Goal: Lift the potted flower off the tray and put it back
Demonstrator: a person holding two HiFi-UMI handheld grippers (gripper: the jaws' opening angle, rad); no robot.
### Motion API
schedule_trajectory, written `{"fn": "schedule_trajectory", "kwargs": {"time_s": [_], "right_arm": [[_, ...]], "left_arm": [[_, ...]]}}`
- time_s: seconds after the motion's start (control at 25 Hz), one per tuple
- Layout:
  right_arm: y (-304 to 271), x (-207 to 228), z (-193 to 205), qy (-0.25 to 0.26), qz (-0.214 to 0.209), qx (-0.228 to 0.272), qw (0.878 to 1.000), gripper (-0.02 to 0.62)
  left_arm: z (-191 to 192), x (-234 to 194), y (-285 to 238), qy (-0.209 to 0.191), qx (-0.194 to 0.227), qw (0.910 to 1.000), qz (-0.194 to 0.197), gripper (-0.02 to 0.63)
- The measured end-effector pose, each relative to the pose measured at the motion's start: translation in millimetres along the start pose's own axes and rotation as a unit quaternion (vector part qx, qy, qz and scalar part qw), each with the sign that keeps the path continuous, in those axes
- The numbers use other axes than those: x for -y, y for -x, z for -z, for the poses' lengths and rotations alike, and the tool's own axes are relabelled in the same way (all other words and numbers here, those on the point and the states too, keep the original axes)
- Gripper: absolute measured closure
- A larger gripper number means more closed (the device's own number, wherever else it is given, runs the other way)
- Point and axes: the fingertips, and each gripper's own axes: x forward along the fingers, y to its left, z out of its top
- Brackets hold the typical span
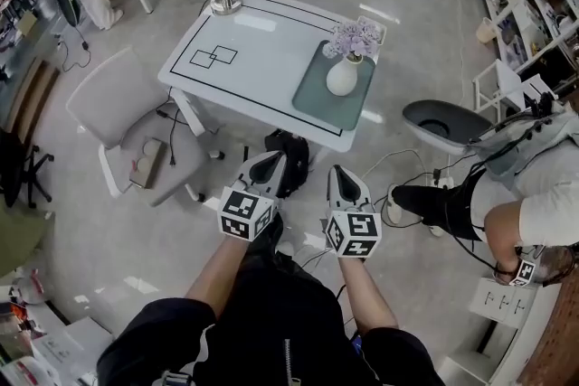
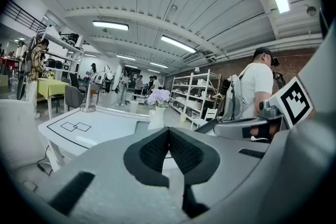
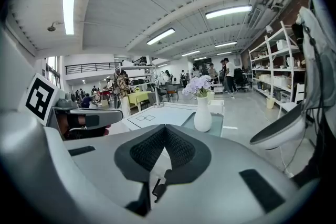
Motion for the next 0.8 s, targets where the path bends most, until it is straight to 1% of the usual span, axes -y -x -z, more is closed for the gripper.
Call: {"fn": "schedule_trajectory", "kwargs": {"time_s": [0.44, 0.6, 0.8], "right_arm": [[-117.0, 40.1, -40.1, -0.001, 0.032, -0.016, 0.999, 0.589], [-143.2, 53.3, -54.5, 0.002, 0.053, -0.011, 0.999, 0.588], [-170.4, 77.2, -71.7, 0.017, 0.079, 0.004, 0.997, 0.588]], "left_arm": [[-30.2, -77.1, -97.5, -0.013, -0.01, 0.9995, 0.027, 0.6], [-33.9, -97.6, -121.7, -0.015, -0.017, 0.9988, 0.043, 0.6], [-36.6, -115.0, -154.8, -0.018, -0.02, 0.9979, 0.058, 0.6]]}}
